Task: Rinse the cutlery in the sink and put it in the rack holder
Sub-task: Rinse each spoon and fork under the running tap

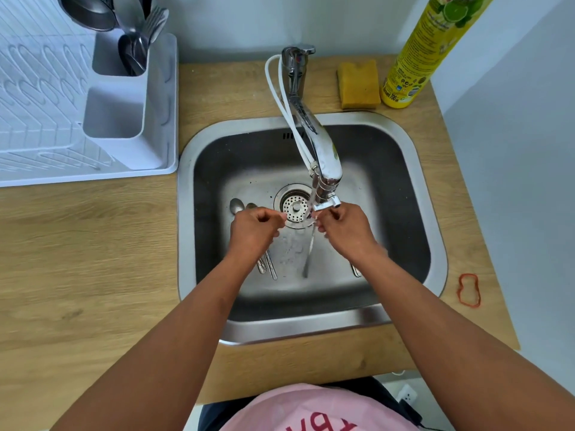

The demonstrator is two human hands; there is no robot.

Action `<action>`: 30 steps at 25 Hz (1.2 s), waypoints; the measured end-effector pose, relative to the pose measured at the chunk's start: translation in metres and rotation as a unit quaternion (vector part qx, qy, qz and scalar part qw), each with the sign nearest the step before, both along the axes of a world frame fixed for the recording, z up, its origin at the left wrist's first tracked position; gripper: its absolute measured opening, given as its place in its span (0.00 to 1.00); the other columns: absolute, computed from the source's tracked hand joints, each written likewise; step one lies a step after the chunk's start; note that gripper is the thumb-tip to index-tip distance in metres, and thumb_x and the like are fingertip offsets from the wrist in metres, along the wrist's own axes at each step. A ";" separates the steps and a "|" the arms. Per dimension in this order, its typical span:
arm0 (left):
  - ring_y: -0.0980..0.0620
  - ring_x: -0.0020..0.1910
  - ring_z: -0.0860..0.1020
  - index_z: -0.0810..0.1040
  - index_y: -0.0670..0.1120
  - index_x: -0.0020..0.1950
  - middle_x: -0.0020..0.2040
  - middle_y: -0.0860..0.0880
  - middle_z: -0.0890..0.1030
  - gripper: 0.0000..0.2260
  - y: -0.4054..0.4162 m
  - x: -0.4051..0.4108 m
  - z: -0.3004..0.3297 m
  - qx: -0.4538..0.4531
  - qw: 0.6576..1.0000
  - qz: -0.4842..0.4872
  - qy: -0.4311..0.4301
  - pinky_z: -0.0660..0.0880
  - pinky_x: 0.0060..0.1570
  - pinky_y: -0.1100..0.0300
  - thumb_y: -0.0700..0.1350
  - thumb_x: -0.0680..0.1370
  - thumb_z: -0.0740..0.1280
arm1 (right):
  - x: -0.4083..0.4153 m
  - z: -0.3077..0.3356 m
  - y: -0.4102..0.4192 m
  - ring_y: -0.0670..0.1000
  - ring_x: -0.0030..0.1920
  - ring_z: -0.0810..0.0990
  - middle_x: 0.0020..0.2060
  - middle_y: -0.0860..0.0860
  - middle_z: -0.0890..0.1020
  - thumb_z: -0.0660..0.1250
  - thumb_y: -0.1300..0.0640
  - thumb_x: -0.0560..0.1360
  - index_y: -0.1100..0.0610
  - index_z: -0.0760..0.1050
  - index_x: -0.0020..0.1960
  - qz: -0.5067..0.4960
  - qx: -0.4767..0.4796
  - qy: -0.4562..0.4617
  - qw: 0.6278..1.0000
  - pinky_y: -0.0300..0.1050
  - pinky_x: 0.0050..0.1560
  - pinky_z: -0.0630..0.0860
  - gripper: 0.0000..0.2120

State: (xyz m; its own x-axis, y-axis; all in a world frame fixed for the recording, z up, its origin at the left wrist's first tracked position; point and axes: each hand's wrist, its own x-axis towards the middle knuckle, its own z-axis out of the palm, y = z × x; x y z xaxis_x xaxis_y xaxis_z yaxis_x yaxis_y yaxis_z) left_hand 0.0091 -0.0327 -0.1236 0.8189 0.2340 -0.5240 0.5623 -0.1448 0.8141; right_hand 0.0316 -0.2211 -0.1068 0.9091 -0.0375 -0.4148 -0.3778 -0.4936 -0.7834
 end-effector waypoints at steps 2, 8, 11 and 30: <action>0.44 0.45 0.86 0.87 0.48 0.41 0.45 0.46 0.88 0.06 0.004 -0.002 -0.016 0.097 0.993 -0.031 0.067 0.82 0.50 0.52 0.44 0.76 0.72 | 0.011 -0.006 -0.017 0.60 0.43 0.85 0.39 0.58 0.86 0.66 0.54 0.79 0.59 0.82 0.43 0.026 -0.068 0.001 0.997 0.54 0.46 0.81 0.12; 0.36 0.54 0.83 0.83 0.44 0.52 0.54 0.40 0.85 0.18 -0.001 -0.006 -0.039 0.345 0.916 -0.122 0.161 0.78 0.48 0.52 0.58 0.72 0.73 | 0.029 -0.035 -0.045 0.52 0.36 0.81 0.32 0.52 0.84 0.75 0.52 0.73 0.56 0.83 0.34 0.000 -0.179 0.011 0.984 0.39 0.38 0.72 0.11; 0.36 0.54 0.83 0.82 0.44 0.53 0.54 0.40 0.85 0.17 -0.003 -0.006 -0.043 0.366 0.909 -0.123 0.155 0.77 0.47 0.53 0.56 0.72 0.74 | 0.024 -0.052 -0.051 0.51 0.37 0.83 0.32 0.50 0.84 0.77 0.52 0.71 0.55 0.83 0.34 -0.041 -0.194 0.037 0.979 0.38 0.40 0.72 0.11; 0.44 0.28 0.85 0.83 0.42 0.35 0.29 0.44 0.85 0.12 -0.016 -0.018 -0.018 0.110 0.984 -0.086 0.109 0.83 0.31 0.54 0.50 0.72 0.70 | -0.014 -0.039 0.042 0.48 0.44 0.86 0.41 0.49 0.88 0.74 0.56 0.75 0.51 0.86 0.43 -0.002 0.070 0.083 0.994 0.44 0.50 0.80 0.03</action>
State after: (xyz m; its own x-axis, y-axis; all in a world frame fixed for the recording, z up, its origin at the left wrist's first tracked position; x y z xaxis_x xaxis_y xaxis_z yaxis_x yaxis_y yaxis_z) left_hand -0.0091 -0.0492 -0.1420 0.7303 0.2279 -0.6440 0.6715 -0.4123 0.6157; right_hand 0.0178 -0.1790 -0.1456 0.8279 0.0273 -0.5602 -0.5093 -0.3821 -0.7711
